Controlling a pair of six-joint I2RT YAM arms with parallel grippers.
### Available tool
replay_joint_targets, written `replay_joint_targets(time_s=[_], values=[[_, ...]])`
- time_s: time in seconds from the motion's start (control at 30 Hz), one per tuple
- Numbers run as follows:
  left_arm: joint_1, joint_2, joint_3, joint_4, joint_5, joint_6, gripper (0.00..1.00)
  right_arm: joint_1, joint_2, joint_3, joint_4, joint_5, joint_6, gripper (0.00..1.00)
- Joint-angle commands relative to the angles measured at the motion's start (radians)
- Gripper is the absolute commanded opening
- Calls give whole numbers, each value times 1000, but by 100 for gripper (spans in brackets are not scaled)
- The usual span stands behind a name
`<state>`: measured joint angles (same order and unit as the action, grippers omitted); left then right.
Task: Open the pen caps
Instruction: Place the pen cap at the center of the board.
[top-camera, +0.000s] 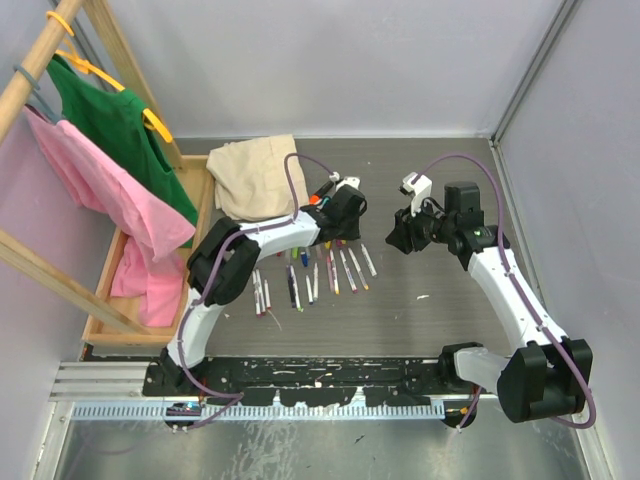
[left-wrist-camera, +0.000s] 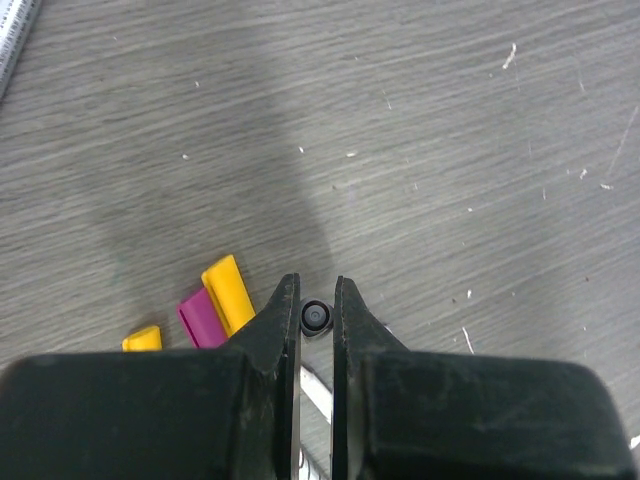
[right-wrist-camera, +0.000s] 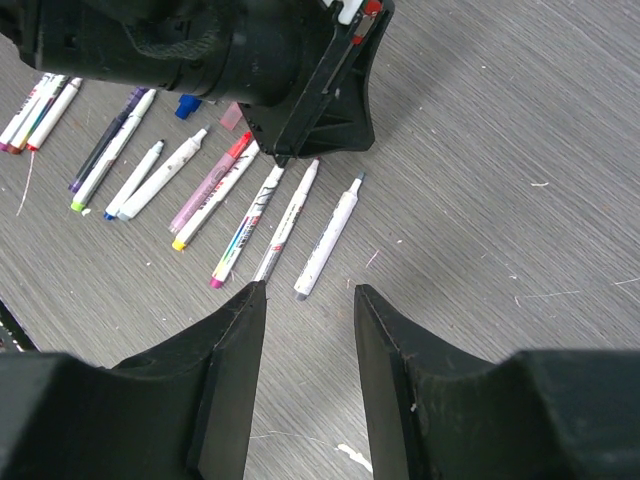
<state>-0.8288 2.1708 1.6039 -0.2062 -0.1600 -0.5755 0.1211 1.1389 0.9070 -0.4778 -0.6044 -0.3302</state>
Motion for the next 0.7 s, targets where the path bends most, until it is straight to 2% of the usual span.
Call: replay_joint_targets(time_s=[0.0, 0.23, 0.4, 0.67], values=[[8, 26, 81, -45, -66, -25, 7, -6, -32, 26, 37, -18, 6, 47], [10, 76, 151, -105, -78, -60, 11, -9, -33, 25, 39, -24, 7, 47], [12, 78, 158, -104, -75, -76, 21, -8, -31, 25, 37, -27, 6, 47], [14, 76, 169, -108, -65, -74, 28, -11, -32, 24, 37, -28, 5, 47]])
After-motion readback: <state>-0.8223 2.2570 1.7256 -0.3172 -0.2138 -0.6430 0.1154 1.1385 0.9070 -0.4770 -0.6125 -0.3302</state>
